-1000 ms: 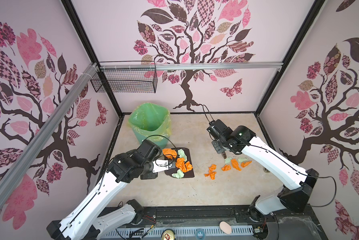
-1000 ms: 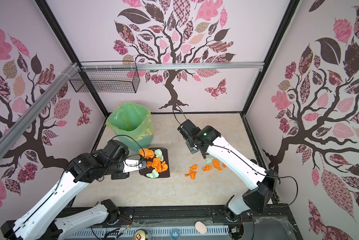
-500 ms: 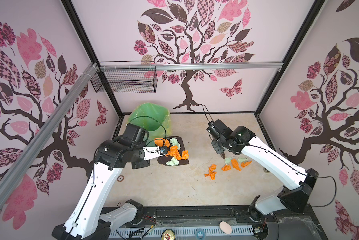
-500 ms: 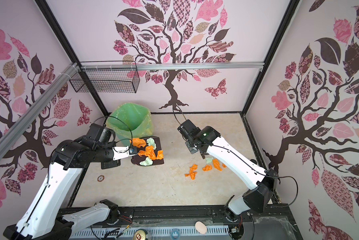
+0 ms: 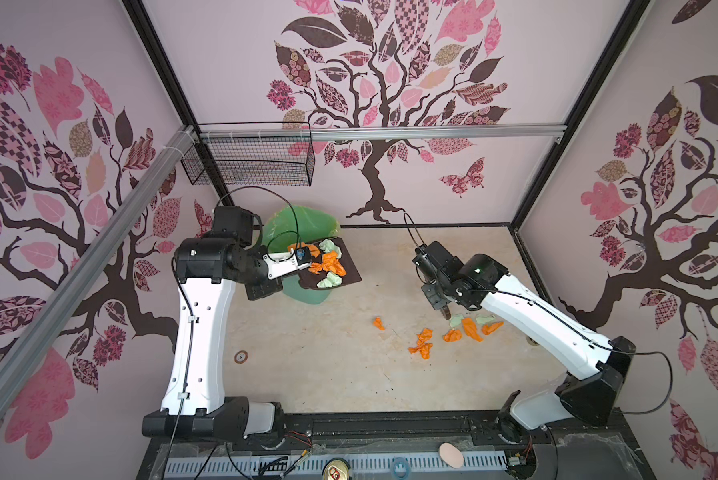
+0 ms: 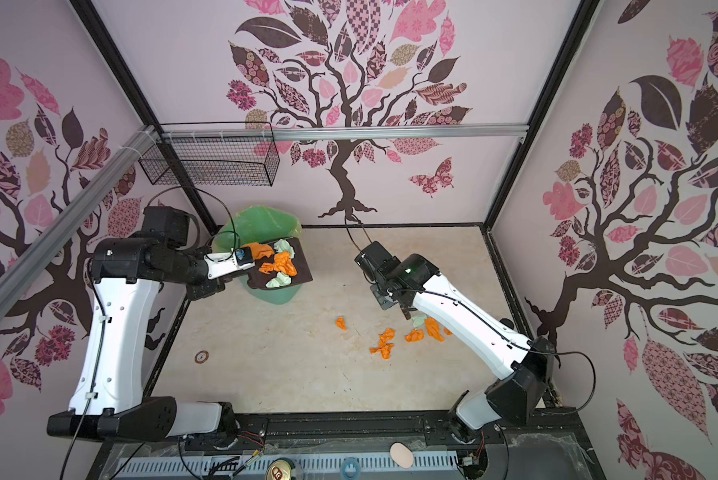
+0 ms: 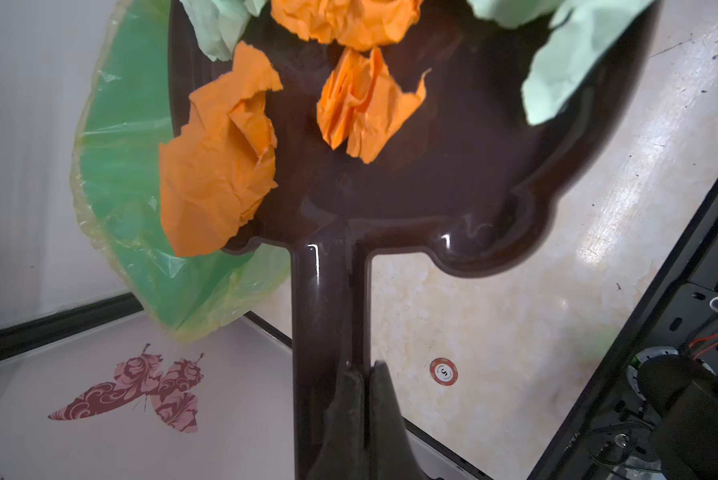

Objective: Sweep away the paper scraps from the table
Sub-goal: 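Carry the dustpan with the left gripper over the green bin, then tip the dustpan over the green bin with the left gripper to empty scraps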

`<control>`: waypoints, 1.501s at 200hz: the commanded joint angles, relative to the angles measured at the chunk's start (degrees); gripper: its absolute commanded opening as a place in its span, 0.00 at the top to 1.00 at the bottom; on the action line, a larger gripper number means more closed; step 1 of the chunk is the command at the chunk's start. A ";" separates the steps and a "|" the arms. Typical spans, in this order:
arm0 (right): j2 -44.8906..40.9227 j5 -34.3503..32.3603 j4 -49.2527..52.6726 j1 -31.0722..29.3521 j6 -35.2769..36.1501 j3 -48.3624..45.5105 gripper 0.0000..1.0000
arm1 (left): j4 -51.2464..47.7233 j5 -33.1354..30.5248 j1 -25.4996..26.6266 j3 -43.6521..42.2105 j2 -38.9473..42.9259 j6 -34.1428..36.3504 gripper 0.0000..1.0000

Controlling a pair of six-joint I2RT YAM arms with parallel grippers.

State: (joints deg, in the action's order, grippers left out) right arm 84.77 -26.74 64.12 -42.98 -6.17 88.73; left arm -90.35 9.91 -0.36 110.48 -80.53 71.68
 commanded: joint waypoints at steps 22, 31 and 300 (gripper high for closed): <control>-1.99 -0.42 -0.35 0.25 0.31 0.68 1.00 | -0.50 2.87 -3.56 6.29 -5.26 4.16 1.00; -2.07 -0.33 -0.33 0.19 0.20 0.51 1.00 | -0.45 2.66 -4.54 7.57 -6.75 4.87 1.00; -3.21 0.64 -2.55 0.26 0.29 -3.70 1.00 | 19.33 -32.39 -1.52 23.97 -24.25 33.47 1.00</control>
State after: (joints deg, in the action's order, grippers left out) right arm 84.75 -24.84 61.69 -42.98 -6.00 84.31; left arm -76.90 -18.85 -2.17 136.66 -107.11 101.62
